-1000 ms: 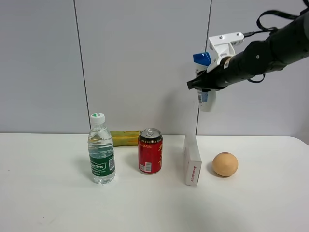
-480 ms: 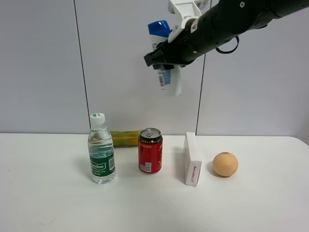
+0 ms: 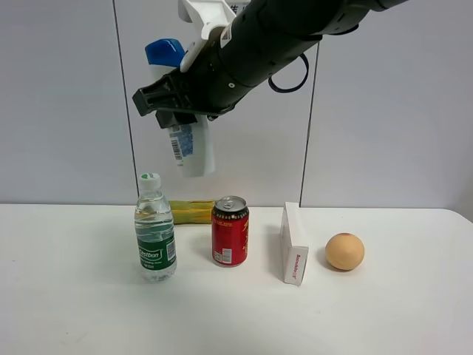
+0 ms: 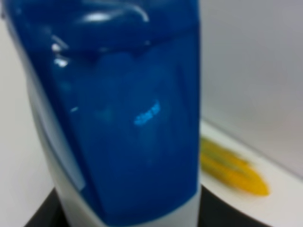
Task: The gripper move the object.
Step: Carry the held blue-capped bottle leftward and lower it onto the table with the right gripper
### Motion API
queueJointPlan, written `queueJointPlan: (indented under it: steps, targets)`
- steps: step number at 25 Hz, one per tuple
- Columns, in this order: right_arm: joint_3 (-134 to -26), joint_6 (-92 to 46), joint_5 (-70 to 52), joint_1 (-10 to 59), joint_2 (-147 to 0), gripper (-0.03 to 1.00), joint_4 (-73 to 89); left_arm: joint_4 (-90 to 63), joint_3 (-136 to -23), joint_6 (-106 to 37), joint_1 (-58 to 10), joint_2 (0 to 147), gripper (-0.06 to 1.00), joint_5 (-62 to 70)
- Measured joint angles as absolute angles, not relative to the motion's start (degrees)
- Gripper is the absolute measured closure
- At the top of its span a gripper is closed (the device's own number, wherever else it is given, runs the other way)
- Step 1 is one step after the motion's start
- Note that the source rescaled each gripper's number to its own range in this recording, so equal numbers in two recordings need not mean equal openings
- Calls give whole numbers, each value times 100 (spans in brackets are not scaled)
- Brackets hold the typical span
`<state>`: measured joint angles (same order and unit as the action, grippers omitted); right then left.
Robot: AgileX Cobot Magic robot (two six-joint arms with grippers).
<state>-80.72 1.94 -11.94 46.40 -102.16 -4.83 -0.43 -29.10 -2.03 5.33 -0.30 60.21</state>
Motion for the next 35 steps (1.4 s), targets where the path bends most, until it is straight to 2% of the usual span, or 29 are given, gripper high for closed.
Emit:
queueJointPlan:
  steps: [9, 12, 15, 24, 29, 35]
  targets:
    - [-8063, 194, -2611, 4883, -10202, 96, -324, -43, -2910, -203, 533, -30, -6, 6021]
    - [-7803, 169, -2668, 4883, -10033, 96, -212, -43, -2910, -203, 533, -30, -6, 6021]
    - [-7157, 140, -2150, 4883, -9702, 96, 0, -43, -2910, -203, 533, -30, -6, 6021]
    - [-4973, -223, 418, 4727, -9016, 96, 69, -43, -2910, -203, 533, -30, -6, 6021]
    - [-4508, -685, 1430, 4392, -9162, 96, 69, -43, -2910, -203, 533, -30, -6, 6021]
    - [-4457, -1115, 2169, 4354, -9773, 96, -441, -43, -2910, -203, 533, -30, -6, 6021]
